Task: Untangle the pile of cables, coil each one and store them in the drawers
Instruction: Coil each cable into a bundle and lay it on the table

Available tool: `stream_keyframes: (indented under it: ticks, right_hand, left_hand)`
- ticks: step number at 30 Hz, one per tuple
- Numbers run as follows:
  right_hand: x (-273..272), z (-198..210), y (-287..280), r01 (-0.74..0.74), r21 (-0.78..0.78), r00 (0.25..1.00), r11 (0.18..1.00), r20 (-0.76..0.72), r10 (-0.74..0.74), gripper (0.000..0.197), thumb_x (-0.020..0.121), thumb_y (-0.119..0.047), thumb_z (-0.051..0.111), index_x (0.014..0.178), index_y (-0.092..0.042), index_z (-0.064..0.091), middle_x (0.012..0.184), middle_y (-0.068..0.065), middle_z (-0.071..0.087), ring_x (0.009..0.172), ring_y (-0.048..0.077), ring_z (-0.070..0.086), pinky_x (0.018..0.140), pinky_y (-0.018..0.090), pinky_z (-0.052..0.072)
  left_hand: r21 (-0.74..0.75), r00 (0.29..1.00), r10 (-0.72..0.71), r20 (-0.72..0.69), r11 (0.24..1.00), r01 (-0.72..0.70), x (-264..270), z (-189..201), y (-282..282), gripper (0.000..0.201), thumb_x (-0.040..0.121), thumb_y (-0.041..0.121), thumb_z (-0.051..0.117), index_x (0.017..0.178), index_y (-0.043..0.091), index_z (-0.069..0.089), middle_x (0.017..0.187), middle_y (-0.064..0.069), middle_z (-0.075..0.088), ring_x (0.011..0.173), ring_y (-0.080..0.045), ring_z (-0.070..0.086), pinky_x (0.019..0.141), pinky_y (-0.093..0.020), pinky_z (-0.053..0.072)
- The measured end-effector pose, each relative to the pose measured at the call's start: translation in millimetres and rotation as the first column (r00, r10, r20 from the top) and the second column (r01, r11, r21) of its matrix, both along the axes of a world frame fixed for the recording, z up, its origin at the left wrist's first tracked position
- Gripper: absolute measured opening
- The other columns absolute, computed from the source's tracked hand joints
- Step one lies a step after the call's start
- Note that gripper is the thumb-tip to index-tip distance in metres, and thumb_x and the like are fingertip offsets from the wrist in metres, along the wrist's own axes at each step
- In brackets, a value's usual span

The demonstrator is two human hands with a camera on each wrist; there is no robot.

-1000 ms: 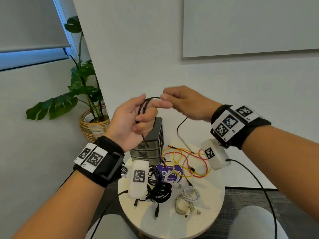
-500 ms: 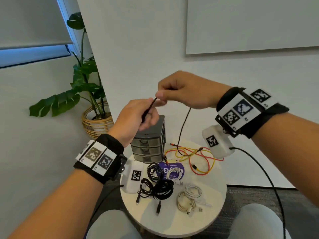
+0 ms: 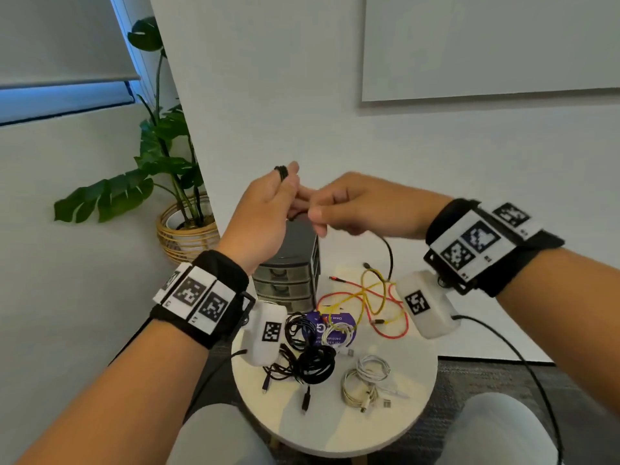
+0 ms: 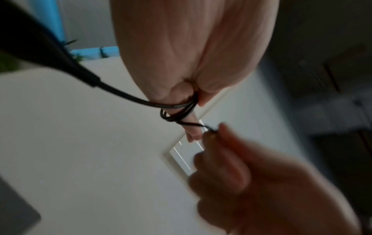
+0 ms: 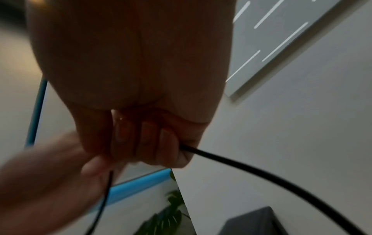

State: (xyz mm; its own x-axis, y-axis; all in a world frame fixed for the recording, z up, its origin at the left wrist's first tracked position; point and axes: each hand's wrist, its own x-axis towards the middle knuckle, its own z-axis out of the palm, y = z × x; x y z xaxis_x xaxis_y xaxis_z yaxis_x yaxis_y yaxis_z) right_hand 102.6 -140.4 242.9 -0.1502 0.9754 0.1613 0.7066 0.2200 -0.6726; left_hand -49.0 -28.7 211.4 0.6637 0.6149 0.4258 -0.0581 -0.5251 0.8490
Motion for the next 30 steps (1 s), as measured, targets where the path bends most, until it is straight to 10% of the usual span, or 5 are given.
stream_keyframes:
  ticks: [3,11,18,22,30]
  right_hand:
    - [8.8,17.1,0.8,0.052,0.131,0.999,0.990,-0.013,-0.050,0.026,0.106,-0.013,0.050,0.086,-0.004,0.065,0.063,-0.018,0.054,0.056,-0.001,0.043,0.059,0.012,0.035]
    - [29.8,-30.8,24.5,0.246,0.260,0.967,0.934,-0.129,-0.219,0.024,0.107,-0.028,0.048,0.087,-0.019,0.057,0.075,-0.018,0.052,0.072,0.001,0.045,0.072,0.018,0.037]
    - [33.9,-80.3,46.2,0.266,0.113,0.963,0.957,0.002,-0.268,0.030,0.110,-0.026,0.036,0.097,-0.012,0.060,0.095,0.005,0.061,0.095,0.021,0.056,0.097,0.044,0.046]
    - [31.5,-83.8,55.8,0.288,0.042,0.958,0.957,-0.006,-0.288,0.030,0.110,-0.025,0.037,0.105,-0.016,0.065,0.107,0.001,0.067,0.108,0.020,0.060,0.105,0.041,0.044]
    - [31.2,-102.2,64.2,0.399,-0.054,0.881,0.916,0.298,-0.366,0.034,0.109,-0.032,0.038,0.108,-0.011,0.065,0.099,0.002,0.060,0.093,0.020,0.058,0.086,0.033,0.042]
  left_hand:
    - [0.076,0.996,-0.004,-0.087,0.997,0.011,-2.8,2.6,3.0,0.050,0.112,0.029,0.036,0.089,-0.002,0.069,0.055,0.002,0.057,0.047,-0.011,0.046,0.055,-0.025,0.041]
    - [-0.314,0.924,-0.381,0.039,0.873,0.374,-13.5,6.4,8.8,0.054,0.110,0.035,0.034,0.120,-0.002,0.071,0.056,0.001,0.024,0.049,-0.013,0.011,0.046,-0.025,0.010]
    - [-0.366,0.939,-0.300,0.169,0.865,0.342,-6.8,7.0,8.3,0.049,0.111,0.034,0.034,0.131,0.000,0.064,0.059,0.004,0.030,0.048,-0.011,0.016,0.049,-0.025,0.015]
    - [-0.401,0.932,-0.298,0.208,0.843,0.359,-0.4,1.1,6.7,0.046,0.110,0.032,0.038,0.132,0.000,0.063,0.060,0.005,0.026,0.050,-0.009,0.015,0.047,-0.021,0.017]
    - [-0.407,0.935,-0.228,0.273,0.853,0.327,6.6,-2.6,8.5,0.040,0.109,0.027,0.042,0.132,0.000,0.062,0.058,0.009,0.028,0.047,-0.004,0.019,0.047,-0.022,0.015]
